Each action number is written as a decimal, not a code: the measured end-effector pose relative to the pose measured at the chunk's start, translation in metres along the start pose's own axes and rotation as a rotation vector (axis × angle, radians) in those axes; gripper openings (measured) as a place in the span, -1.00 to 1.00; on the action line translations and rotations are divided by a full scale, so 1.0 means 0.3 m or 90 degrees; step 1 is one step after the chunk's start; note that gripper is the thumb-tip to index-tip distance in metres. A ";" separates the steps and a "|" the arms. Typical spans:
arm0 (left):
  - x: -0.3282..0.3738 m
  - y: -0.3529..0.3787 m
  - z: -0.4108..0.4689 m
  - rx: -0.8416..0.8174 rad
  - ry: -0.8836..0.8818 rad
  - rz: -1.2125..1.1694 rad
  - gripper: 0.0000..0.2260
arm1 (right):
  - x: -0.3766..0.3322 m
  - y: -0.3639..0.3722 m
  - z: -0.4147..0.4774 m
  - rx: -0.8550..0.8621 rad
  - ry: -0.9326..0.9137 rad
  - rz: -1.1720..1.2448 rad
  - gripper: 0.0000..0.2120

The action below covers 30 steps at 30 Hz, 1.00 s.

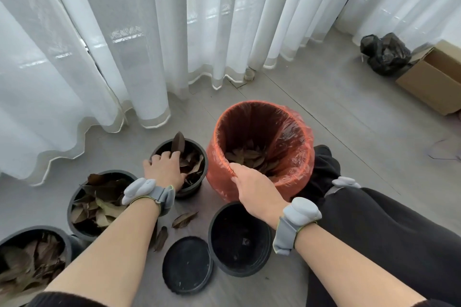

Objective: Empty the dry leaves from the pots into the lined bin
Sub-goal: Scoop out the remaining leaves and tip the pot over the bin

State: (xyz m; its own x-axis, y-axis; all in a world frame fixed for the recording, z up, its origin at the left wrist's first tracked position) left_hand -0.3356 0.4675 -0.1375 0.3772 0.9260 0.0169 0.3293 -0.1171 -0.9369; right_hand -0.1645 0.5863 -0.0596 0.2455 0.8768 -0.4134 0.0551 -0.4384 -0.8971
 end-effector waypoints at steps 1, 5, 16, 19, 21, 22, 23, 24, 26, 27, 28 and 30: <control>-0.003 0.008 0.001 -0.002 -0.009 0.016 -0.49 | 0.000 0.001 -0.003 0.001 0.001 -0.002 -0.77; 0.006 0.004 0.013 0.038 0.009 0.016 -0.69 | -0.002 -0.001 -0.004 -0.002 -0.009 -0.010 -0.77; -0.062 -0.047 0.030 -0.010 -0.026 -0.386 -0.69 | 0.013 0.000 -0.020 -0.008 -0.016 -0.036 -0.70; -0.081 -0.115 0.008 0.030 -0.044 -0.433 -0.69 | 0.013 0.002 -0.036 -0.015 -0.029 -0.072 -0.69; -0.095 -0.168 -0.007 0.062 -0.060 -0.479 -0.71 | 0.013 0.002 -0.047 -0.016 -0.033 -0.086 -0.70; -0.097 -0.197 -0.018 0.078 -0.065 -0.500 -0.72 | 0.015 0.001 -0.054 -0.017 -0.033 -0.091 -0.70; -0.096 -0.229 -0.030 0.098 -0.067 -0.514 -0.71 | 0.018 -0.001 -0.060 -0.019 -0.033 -0.099 -0.70; -0.093 -0.257 -0.039 0.112 -0.066 -0.522 -0.71 | 0.020 0.000 -0.065 -0.023 -0.035 -0.111 -0.70; -0.084 -0.300 -0.057 0.113 -0.058 -0.525 -0.70 | 0.021 -0.003 -0.069 -0.032 -0.037 -0.134 -0.71; -0.078 -0.312 -0.069 0.102 -0.053 -0.518 -0.71 | 0.023 -0.004 -0.069 -0.034 -0.038 -0.140 -0.73; -0.077 -0.321 -0.082 0.094 -0.049 -0.507 -0.71 | 0.023 -0.006 -0.070 -0.035 -0.039 -0.141 -0.73; -0.077 -0.333 -0.105 0.084 -0.048 -0.499 -0.70 | 0.026 -0.009 -0.070 -0.038 -0.036 -0.138 -0.74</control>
State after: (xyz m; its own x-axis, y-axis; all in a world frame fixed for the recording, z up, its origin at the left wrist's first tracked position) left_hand -0.3498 0.4465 -0.0333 0.0169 0.7432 0.6688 0.3670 0.6176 -0.6956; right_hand -0.1426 0.5901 -0.0572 0.1671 0.9609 -0.2209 0.1589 -0.2474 -0.9558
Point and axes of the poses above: each hand's wrist, its own z-axis towards the middle knuckle, its own y-axis out of the palm, x = y × z, the point moved 7 cm from there along z, towards the middle knuckle, and after that the axes turned 11 degrees about -y, right-handed, at the moved point
